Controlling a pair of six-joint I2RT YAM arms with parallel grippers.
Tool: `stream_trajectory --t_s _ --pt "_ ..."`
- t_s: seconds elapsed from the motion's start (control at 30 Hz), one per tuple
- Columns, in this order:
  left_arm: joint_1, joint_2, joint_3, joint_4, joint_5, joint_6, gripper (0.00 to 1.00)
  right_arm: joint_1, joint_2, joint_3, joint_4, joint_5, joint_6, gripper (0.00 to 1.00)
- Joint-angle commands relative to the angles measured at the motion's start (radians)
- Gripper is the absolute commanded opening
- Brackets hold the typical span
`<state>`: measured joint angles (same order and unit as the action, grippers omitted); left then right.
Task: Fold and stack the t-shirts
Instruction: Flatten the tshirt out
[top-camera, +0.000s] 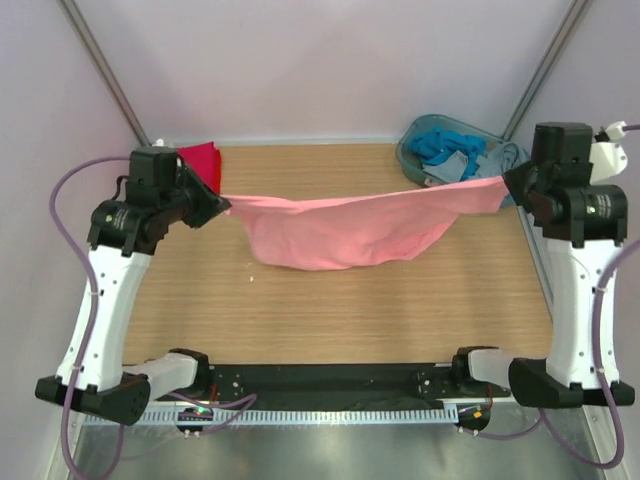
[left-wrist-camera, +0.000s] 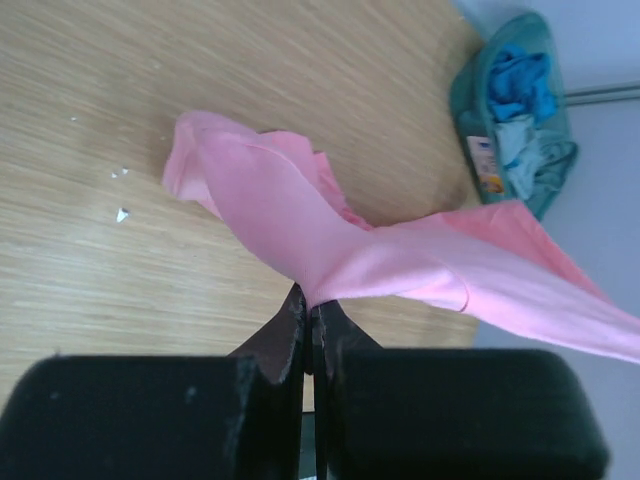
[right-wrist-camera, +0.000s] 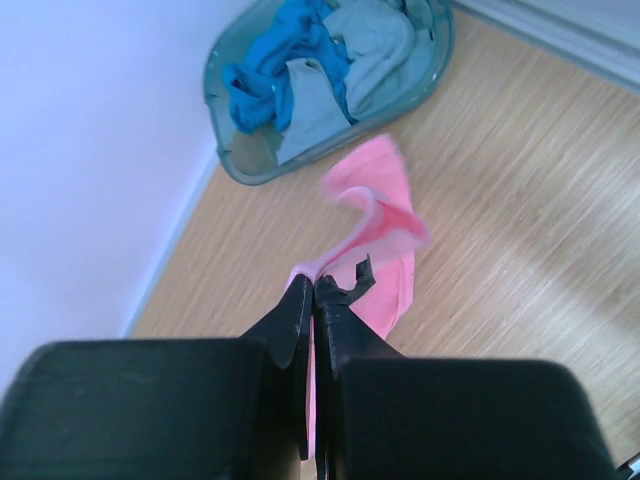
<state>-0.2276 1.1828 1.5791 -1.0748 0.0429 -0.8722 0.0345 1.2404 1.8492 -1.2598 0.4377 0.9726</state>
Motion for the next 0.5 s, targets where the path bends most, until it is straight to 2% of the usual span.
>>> stream_trajectory --t_s 0.0,0.2,0.33,0.47 --pt "0.005 -0.092 0.084 -0.027 0.033 -0.027 0.00 -0.005 -0.021 0.090 -0.116 0.036 -0.072 0.01" --pt "0.005 -0.147 0.033 -0.030 0.138 -0.027 0.00 -0.004 -0.091 0.108 -0.158 -0.005 -0.077 0.01" --pt "0.005 -0.206 -0.105 0.022 0.175 -0.024 0.00 -0.004 -0.145 -0.008 -0.115 -0.129 -0.132 0.01" --pt "0.005 -0.218 -0.298 0.053 0.183 -0.013 0.00 -0.004 -0.173 -0.122 -0.111 -0.084 -0.133 0.01"
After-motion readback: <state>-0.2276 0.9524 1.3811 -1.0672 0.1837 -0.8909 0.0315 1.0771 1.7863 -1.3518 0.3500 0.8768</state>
